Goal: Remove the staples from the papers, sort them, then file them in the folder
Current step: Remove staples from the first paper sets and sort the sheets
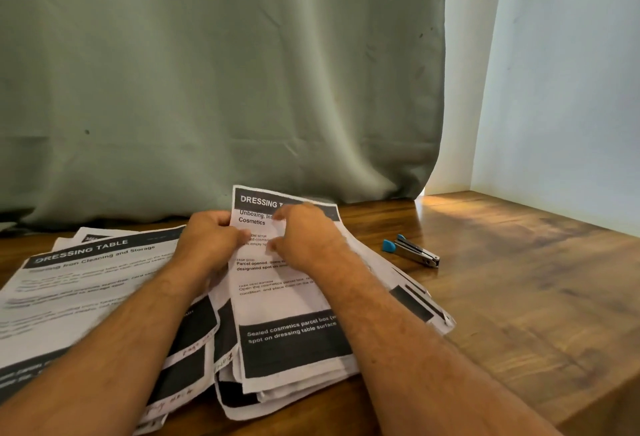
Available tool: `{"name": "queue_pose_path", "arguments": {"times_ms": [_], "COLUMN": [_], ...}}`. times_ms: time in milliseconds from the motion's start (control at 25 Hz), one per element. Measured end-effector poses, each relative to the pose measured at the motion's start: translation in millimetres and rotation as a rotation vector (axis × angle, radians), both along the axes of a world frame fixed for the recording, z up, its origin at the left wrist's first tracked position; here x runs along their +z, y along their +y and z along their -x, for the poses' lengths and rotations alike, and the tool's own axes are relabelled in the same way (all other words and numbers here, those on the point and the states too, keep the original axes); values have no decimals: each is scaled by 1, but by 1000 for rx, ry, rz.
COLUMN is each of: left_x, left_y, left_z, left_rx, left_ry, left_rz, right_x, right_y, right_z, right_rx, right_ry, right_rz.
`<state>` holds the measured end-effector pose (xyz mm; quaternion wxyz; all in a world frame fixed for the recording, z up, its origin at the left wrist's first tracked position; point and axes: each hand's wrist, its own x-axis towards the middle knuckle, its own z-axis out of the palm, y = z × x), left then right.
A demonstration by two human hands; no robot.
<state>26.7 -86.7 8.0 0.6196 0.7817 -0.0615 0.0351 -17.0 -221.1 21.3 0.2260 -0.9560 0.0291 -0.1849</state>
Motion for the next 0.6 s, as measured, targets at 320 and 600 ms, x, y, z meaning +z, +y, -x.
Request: {"name": "queue_pose_path", "arguments": {"times_ms": [320,600], "left_x": [-2,-3], "left_y": [-2,-3], "left_z": [-3,-1], "left_rx": [-36,58], "left_ry": [-31,-73], "left_rz": [59,-86], "right_x": [-5,7], "right_y": [6,-14], "right_z": [-4,-2], "right_rx": [217,-1], "right_ry": [-320,-363], "right_rz": [-33,18]}}
